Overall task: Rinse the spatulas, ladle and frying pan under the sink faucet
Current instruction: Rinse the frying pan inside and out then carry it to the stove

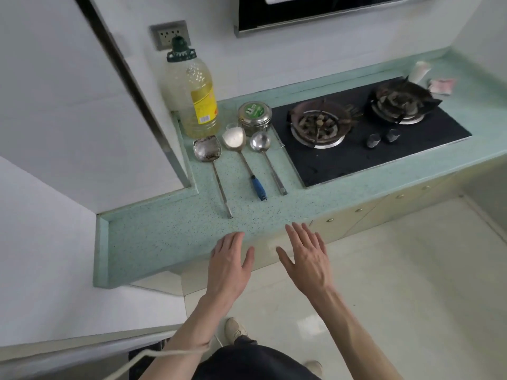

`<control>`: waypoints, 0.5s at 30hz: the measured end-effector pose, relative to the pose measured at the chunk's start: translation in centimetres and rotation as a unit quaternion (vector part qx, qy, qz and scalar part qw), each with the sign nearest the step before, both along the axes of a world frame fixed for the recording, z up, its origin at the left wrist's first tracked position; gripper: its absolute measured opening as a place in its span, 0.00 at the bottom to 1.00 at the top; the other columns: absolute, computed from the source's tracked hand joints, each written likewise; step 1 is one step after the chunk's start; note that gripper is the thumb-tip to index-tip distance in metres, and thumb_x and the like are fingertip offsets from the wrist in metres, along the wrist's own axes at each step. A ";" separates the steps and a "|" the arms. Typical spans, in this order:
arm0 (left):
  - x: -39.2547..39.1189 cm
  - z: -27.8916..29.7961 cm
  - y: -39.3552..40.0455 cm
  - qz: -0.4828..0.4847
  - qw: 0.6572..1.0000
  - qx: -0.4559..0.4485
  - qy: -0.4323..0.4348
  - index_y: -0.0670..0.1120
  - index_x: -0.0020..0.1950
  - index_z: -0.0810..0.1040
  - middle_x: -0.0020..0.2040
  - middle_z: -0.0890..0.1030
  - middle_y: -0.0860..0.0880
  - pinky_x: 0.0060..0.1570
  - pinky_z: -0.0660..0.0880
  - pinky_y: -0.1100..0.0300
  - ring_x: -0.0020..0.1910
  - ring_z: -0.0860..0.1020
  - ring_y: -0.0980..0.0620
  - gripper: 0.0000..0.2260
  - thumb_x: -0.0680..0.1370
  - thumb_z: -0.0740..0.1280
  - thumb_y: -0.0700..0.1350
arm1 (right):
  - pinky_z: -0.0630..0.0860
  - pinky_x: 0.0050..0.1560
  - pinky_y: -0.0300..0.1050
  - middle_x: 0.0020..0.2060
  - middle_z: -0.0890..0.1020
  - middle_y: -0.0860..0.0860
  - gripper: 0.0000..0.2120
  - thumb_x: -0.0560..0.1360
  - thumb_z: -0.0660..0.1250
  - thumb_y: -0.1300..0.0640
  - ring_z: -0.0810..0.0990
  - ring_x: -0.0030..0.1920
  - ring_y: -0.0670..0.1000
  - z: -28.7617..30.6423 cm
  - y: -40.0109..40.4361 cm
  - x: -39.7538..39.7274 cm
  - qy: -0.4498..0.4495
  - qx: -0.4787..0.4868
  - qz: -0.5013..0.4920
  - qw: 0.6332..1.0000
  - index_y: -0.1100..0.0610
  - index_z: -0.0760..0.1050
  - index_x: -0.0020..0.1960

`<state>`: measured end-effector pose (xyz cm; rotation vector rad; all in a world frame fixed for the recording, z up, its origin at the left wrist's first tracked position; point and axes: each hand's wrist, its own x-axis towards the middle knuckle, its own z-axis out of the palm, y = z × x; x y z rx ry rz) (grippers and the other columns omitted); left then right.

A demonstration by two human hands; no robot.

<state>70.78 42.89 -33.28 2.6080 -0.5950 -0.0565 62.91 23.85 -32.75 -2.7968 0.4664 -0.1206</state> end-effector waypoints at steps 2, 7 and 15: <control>-1.2 1.5 -2.2 -0.031 0.998 0.009 -0.047 0.46 0.72 0.72 0.70 0.76 0.49 0.68 0.71 0.48 0.71 0.72 0.47 0.21 0.83 0.62 0.55 | 0.60 0.80 0.56 0.78 0.70 0.51 0.32 0.83 0.53 0.36 0.64 0.80 0.54 1.6 -2.2 -1.6 -0.016 -0.021 -0.021 0.999 0.54 0.66 0.80; -4.2 4.6 -8.0 -0.098 0.989 0.025 -0.106 0.44 0.76 0.69 0.75 0.73 0.47 0.73 0.66 0.44 0.76 0.67 0.46 0.25 0.84 0.57 0.57 | 0.62 0.79 0.57 0.77 0.71 0.52 0.32 0.83 0.53 0.36 0.66 0.79 0.55 4.9 -7.8 -6.0 -0.050 -0.055 -0.064 0.995 0.55 0.65 0.80; -9.9 7.6 -16.8 -0.119 0.982 0.003 -0.148 0.43 0.75 0.71 0.72 0.76 0.45 0.72 0.66 0.43 0.75 0.69 0.44 0.25 0.84 0.58 0.58 | 0.62 0.78 0.56 0.75 0.73 0.52 0.31 0.83 0.55 0.36 0.67 0.78 0.55 7.5 -15.0 -12.5 -0.094 -0.066 -0.112 0.987 0.54 0.67 0.79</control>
